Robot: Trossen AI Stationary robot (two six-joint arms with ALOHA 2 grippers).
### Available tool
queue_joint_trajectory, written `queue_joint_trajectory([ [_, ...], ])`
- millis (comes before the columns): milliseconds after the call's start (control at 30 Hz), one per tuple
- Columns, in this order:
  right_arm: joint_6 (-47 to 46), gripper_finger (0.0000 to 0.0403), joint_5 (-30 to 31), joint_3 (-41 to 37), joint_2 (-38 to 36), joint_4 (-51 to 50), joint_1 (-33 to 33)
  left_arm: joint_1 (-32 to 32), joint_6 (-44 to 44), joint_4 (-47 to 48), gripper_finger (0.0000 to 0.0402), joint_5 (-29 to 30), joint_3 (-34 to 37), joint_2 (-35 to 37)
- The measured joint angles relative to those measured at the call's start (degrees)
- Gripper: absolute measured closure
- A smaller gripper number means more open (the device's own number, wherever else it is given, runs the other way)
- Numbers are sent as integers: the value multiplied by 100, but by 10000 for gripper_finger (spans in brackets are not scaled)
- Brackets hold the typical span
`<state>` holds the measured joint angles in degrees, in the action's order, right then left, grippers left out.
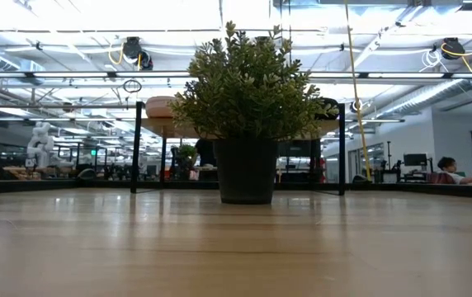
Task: Pick and place slides into the shelf
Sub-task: Put the black slipper on the shelf
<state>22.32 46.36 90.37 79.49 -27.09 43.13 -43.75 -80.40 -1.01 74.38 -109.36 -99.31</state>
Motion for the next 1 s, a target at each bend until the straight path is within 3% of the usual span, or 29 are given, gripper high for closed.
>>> queue_joint_trajectory([
  [233, 109, 403, -40, 0, 3, 84, 2, 80, 738, 1026, 220, -553, 0, -13],
  [400, 12, 403, -477, 0, -1, 114, -42, 140, 966, 1473, 220, -1064, 0, -15],
  [633, -172, 403, -758, 0, -1, 203, -195, 161, 979, 1592, 220, -1569, 0, -15],
  [1000, -99, 403, -1053, 0, -3, 195, -537, 474, 1465, 1963, 220, -2825, 0, -15],
])
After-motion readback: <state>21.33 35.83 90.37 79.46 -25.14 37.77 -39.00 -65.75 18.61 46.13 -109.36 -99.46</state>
